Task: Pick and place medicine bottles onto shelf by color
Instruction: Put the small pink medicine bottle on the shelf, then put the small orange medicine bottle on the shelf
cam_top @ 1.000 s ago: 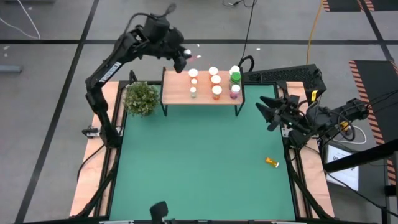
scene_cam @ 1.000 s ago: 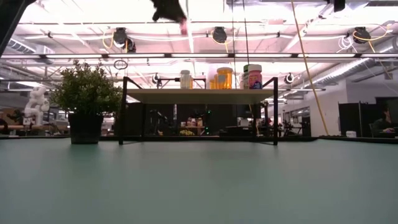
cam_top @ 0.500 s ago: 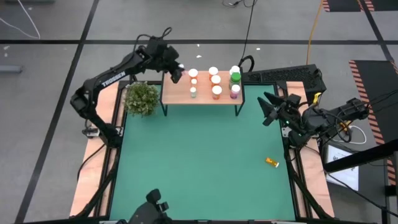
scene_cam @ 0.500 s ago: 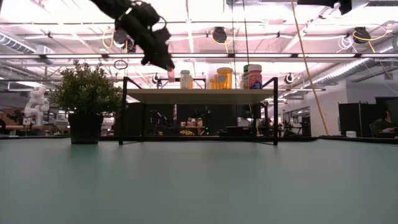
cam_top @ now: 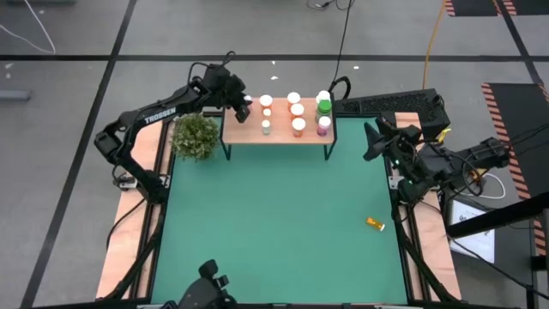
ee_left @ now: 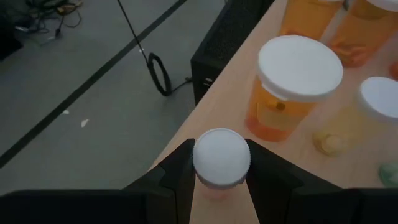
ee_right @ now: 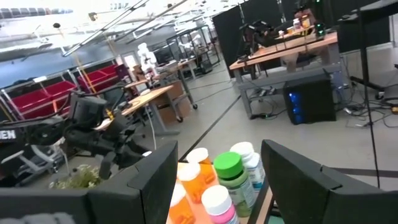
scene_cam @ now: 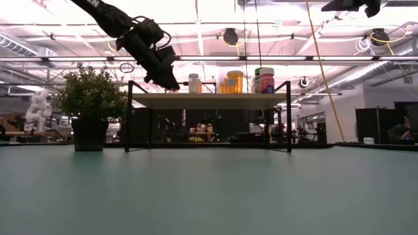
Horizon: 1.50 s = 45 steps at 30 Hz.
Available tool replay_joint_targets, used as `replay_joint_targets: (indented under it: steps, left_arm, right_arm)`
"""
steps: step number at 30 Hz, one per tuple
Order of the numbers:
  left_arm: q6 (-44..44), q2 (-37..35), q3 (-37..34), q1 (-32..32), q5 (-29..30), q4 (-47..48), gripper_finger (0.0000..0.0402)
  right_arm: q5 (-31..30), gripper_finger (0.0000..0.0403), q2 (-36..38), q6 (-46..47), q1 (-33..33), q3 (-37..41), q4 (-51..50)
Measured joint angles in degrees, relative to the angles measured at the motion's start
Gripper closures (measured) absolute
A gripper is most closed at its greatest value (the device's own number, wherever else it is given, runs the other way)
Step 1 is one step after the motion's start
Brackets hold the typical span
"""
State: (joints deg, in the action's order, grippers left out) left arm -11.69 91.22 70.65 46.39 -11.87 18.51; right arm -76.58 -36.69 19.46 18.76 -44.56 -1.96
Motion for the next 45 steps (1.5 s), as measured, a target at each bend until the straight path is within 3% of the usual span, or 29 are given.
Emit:
replay_joint_targets:
  steps: [9,23,25,30,33,41,45]
  left_arm:
    - [2.34,-0.79,-0.26,-0.25,0.71,-1.21,0.0265]
    - [4.04,-6.62,-0.28,-0.28,1.65,-0.58,0.011]
    - [5.12,-8.99,-0.28,-0.47,1.7,-0.56,0.009]
    - [8.42,-15.36,-0.28,-3.52,1.62,-1.72,0.0065]
    - [14.35,-17.64,-0.26,-7.32,1.58,-6.52,0.0062]
    - [19.16,-17.31,-0.18,-21.65,1.61,-23.46,0.0062]
    - [19.42,-15.85,-0.22,-27.28,6.85,-26.85,0.0062]
  right_arm:
    - [2.57,0.0177,0.67,0.85,-2.07,0.0,0.37]
    - [7.45,0.0177,2.25,3.95,-2.16,0.0,-5.21]
    - [13.5,0.0177,2.74,8.96,-2.16,-0.02,-10.41]
    - [39.26,0.0177,1.92,29.74,-2.16,0.01,-33.95]
    - [51.09,0.0183,-0.92,37.0,-2.14,2.15,-41.67]
    - [69.86,0.0209,-8.42,43.37,-1.08,12.21,-42.2]
    - [75.22,0.0214,-10.88,45.99,2.53,15.54,-42.2]
